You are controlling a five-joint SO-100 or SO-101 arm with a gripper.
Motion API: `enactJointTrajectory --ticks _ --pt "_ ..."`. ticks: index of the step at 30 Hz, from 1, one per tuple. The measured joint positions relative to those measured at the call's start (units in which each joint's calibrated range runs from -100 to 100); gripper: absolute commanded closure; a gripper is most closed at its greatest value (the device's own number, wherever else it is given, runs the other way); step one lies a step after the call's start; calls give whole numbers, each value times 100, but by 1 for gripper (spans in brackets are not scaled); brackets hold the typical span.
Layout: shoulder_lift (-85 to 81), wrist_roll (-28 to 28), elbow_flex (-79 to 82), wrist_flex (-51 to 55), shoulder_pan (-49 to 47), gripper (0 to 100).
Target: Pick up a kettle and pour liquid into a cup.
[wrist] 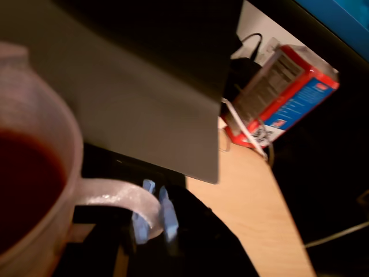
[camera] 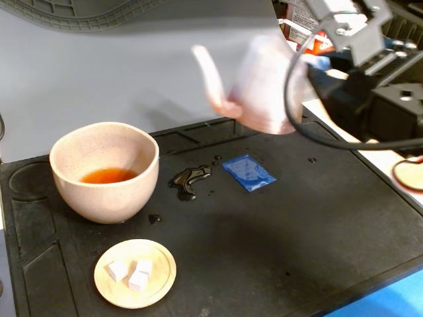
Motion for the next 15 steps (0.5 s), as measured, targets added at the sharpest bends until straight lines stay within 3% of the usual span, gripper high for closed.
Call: enactJointTrajectory --ticks 4,8,15 --pt "77 330 78 -79 166 99" --pt "1327 340 78 -1330 166 99" --pt "2372 534 -438 -1532 8 99"
